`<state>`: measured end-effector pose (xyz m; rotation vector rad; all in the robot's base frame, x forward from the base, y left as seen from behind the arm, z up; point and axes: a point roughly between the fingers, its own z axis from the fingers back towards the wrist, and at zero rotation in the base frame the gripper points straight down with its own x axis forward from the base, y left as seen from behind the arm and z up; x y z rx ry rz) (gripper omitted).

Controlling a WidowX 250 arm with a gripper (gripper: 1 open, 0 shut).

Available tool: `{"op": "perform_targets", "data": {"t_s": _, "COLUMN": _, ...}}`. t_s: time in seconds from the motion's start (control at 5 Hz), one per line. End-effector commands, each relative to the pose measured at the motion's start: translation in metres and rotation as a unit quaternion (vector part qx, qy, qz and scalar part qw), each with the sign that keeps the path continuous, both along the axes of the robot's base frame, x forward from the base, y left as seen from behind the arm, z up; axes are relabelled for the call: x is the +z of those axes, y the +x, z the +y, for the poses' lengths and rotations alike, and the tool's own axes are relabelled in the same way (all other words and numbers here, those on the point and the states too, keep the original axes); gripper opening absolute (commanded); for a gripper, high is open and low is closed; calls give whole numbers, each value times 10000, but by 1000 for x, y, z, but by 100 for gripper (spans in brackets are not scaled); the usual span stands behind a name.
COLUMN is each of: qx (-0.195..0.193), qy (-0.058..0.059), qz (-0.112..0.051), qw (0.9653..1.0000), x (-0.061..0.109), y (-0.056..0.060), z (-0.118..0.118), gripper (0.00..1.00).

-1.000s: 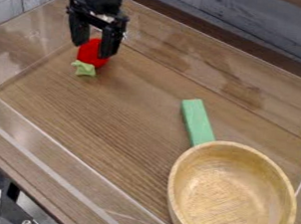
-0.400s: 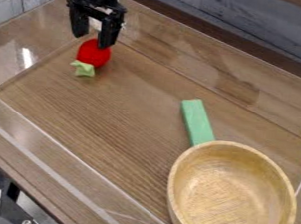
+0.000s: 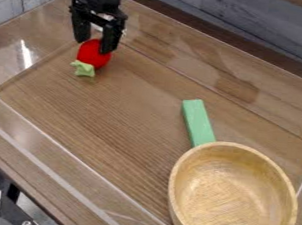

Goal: Move the red object to the right side of the table

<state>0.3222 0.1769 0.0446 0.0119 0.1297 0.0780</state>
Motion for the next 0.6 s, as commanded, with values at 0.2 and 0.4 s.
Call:
{"op": "perform_targets", "data": {"t_s": 0.2, "qx": 97, "qy": 61, "qz": -209, "qw": 9997, "x": -10, "y": 9, "z": -5, "gripper": 100}}
{"op": "perform_targets", "data": {"t_s": 0.4, "qx": -37, "qy": -25, "qz": -214, "qw": 9998, "x": -7, "y": 4, "z": -1, "gripper": 100}}
